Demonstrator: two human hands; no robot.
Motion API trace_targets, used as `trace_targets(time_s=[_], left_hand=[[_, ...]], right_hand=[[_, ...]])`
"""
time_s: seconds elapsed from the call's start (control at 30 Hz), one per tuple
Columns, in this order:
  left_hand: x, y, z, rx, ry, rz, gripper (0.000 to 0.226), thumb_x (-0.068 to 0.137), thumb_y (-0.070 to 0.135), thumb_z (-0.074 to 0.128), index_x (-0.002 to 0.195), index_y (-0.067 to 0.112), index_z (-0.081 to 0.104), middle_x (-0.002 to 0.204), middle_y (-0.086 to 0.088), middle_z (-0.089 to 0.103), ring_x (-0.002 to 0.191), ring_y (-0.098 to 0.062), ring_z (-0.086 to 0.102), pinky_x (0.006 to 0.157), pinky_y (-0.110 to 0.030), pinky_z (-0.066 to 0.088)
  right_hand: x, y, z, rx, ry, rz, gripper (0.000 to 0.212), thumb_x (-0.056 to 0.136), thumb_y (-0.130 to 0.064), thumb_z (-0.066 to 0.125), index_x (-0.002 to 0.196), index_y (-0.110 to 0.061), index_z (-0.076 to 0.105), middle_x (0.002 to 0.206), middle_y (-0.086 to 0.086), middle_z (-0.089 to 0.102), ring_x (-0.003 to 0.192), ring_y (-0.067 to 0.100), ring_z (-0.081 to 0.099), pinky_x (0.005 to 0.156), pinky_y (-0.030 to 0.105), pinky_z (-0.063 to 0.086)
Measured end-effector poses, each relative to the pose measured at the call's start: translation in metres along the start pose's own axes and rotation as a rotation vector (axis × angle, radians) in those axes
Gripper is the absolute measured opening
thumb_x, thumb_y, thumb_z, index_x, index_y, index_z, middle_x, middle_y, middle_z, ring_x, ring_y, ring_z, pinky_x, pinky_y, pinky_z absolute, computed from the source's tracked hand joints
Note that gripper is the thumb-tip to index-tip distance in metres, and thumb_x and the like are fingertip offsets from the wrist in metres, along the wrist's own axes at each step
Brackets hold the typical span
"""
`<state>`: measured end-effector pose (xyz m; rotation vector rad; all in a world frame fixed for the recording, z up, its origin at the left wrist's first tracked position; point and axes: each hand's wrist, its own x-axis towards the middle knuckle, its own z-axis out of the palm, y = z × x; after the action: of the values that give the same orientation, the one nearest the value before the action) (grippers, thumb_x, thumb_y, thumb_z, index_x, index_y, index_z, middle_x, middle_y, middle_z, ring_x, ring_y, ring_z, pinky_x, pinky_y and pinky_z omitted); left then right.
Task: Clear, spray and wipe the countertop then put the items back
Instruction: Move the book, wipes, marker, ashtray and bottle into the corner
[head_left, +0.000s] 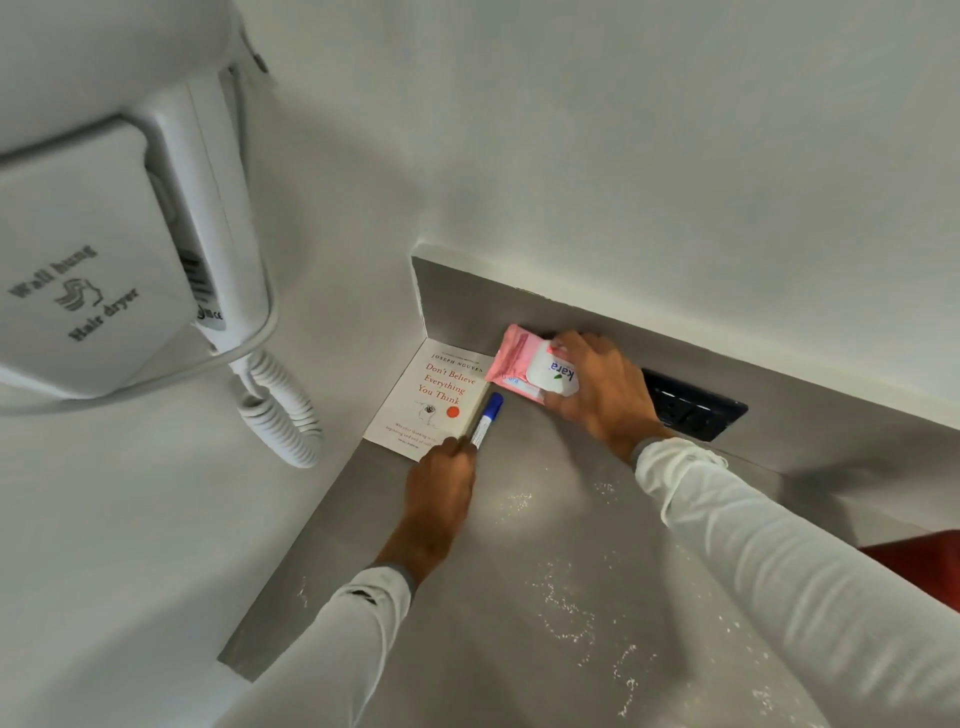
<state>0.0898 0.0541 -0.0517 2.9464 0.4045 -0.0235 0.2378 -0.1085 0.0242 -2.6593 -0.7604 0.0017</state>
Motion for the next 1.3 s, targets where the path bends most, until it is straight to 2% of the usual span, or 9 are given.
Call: trace_targets(time_s=[0.27,0.37,0.47,0.6,0.73,0.9,1.03,1.13,1.3], left_hand=[[0.048,0.014,-0.008,0.306,-0.046,0.069,0.026,0.075,0.004,0.072,0.101,0.009,0.071,0.101,-0.012,0.064,0.095,-0.03,0.062,0.064,-0.038,0.054],[0.049,0.013,-0.007,0.298,0.004,0.07,0.028,0.077,0.005,0.071,0.104,0.008,0.069,0.109,-0.013,0.06,0.097,-0.031,0.06,0.067,-0.039,0.053],[0.03,0.0,-0.003,0.296,0.176,0.093,0.029,0.079,0.018,0.071,0.108,0.014,0.069,0.103,-0.009,0.066,0.09,-0.028,0.064,0.067,-0.038,0.053],[-0.009,-0.042,0.0,0.246,0.297,0.04,0.049,0.093,0.039,0.055,0.132,0.01,0.058,0.124,-0.013,0.064,0.108,-0.032,0.063,0.086,-0.044,0.051],[-0.035,-0.079,-0.001,0.206,0.361,0.043,0.06,0.094,0.045,0.053,0.135,0.001,0.053,0.13,-0.02,0.061,0.121,-0.035,0.059,0.094,-0.045,0.05],[-0.045,-0.099,0.0,0.206,0.419,0.031,0.062,0.096,0.048,0.052,0.137,0.002,0.051,0.134,-0.019,0.058,0.125,-0.033,0.056,0.101,-0.043,0.048],[-0.042,-0.1,-0.004,0.203,0.369,0.032,0.065,0.097,0.052,0.047,0.14,0.003,0.048,0.139,-0.019,0.055,0.128,-0.033,0.054,0.103,-0.043,0.047],[-0.037,-0.095,-0.008,0.2,0.305,0.041,0.074,0.096,0.059,0.04,0.146,0.006,0.039,0.149,-0.019,0.044,0.136,-0.033,0.045,0.106,-0.044,0.042],[-0.045,-0.059,-0.011,0.203,0.249,0.032,0.082,0.094,0.068,0.029,0.153,0.01,0.025,0.159,-0.017,0.026,0.147,-0.03,0.029,0.114,-0.047,0.033]], right_hand=[[-0.006,0.002,-0.008,0.066,0.036,0.023,0.063,0.073,-0.041,0.083,0.125,-0.018,0.056,0.117,0.006,0.064,0.109,0.029,0.057,0.084,0.043,0.054],[-0.006,0.0,-0.006,0.074,0.051,0.013,0.062,0.075,-0.04,0.082,0.126,-0.017,0.057,0.12,0.006,0.063,0.109,0.029,0.058,0.084,0.041,0.054],[-0.001,-0.01,-0.001,0.128,0.074,-0.04,0.059,0.077,-0.04,0.081,0.125,-0.015,0.059,0.124,0.006,0.054,0.099,0.029,0.061,0.076,0.039,0.055],[0.016,-0.038,0.021,0.118,-0.014,-0.036,0.053,0.078,-0.046,0.078,0.119,-0.018,0.057,0.12,0.004,0.054,0.093,0.033,0.063,0.073,0.037,0.051],[0.037,-0.075,0.057,0.103,-0.112,-0.029,0.045,0.078,-0.048,0.076,0.109,-0.02,0.06,0.119,0.005,0.061,0.1,0.034,0.065,0.08,0.037,0.049],[0.061,-0.102,0.091,0.03,-0.174,-0.053,0.053,0.088,-0.049,0.068,0.13,-0.02,0.054,0.128,0.007,0.06,0.113,0.034,0.061,0.095,0.042,0.048],[0.07,-0.097,0.092,0.022,-0.164,-0.054,0.055,0.087,-0.053,0.067,0.124,-0.013,0.061,0.122,0.01,0.064,0.108,0.034,0.064,0.092,0.044,0.051],[0.055,-0.086,0.083,-0.028,-0.144,-0.108,0.051,0.093,-0.044,0.064,0.132,-0.012,0.059,0.131,0.011,0.062,0.113,0.035,0.062,0.093,0.043,0.05],[-0.021,-0.043,0.067,-0.139,0.029,-0.22,0.058,0.102,-0.041,0.046,0.151,-0.011,0.04,0.16,0.023,0.031,0.149,0.039,0.029,0.12,0.05,0.03]])
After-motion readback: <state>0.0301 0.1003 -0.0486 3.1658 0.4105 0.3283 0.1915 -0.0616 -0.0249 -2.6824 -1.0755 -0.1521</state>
